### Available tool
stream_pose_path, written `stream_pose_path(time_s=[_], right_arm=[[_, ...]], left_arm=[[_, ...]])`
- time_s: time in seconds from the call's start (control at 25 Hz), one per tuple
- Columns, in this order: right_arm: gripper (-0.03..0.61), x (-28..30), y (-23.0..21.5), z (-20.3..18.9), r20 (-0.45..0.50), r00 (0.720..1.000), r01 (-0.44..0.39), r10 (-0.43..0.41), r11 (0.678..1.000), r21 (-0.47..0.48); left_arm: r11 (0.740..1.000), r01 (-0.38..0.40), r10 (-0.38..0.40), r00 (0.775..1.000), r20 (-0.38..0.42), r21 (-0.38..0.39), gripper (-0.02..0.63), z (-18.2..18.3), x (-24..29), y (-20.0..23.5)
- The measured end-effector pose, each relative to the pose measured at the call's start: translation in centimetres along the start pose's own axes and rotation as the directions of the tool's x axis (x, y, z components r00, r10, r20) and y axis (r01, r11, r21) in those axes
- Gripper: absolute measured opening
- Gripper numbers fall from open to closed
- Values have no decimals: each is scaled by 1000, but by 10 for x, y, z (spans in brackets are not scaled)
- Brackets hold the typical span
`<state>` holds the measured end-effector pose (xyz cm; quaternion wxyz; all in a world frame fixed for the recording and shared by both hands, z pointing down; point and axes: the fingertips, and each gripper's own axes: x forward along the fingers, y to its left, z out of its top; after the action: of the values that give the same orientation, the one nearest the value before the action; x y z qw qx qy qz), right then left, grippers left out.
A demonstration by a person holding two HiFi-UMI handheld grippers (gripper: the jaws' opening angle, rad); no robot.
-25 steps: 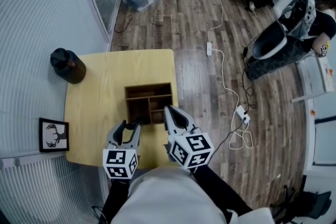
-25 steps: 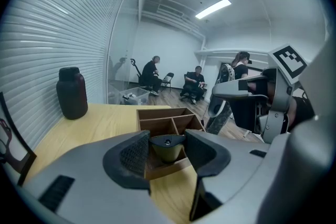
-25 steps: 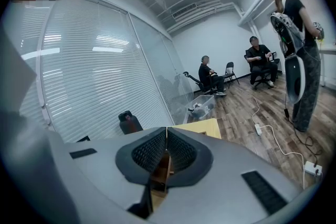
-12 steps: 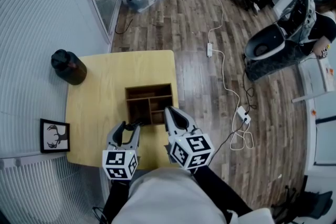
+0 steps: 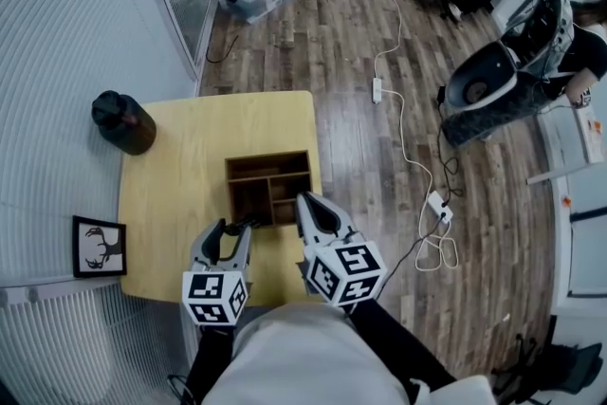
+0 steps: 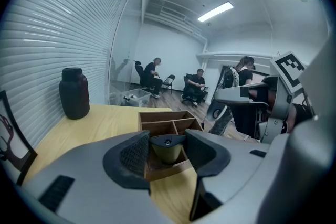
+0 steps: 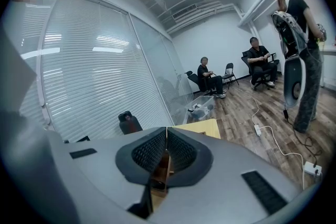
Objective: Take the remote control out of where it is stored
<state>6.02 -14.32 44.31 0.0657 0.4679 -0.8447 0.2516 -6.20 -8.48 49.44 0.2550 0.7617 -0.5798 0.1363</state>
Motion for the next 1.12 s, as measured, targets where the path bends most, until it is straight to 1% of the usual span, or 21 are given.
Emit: stream_pose_path(time_s=[1.12], right_arm=[[6,-1,-3,-2,1,1000,7,-7,1000,5]], left_arm=[[1000,-2,2,1000,6,-9,212,4,-5,0]])
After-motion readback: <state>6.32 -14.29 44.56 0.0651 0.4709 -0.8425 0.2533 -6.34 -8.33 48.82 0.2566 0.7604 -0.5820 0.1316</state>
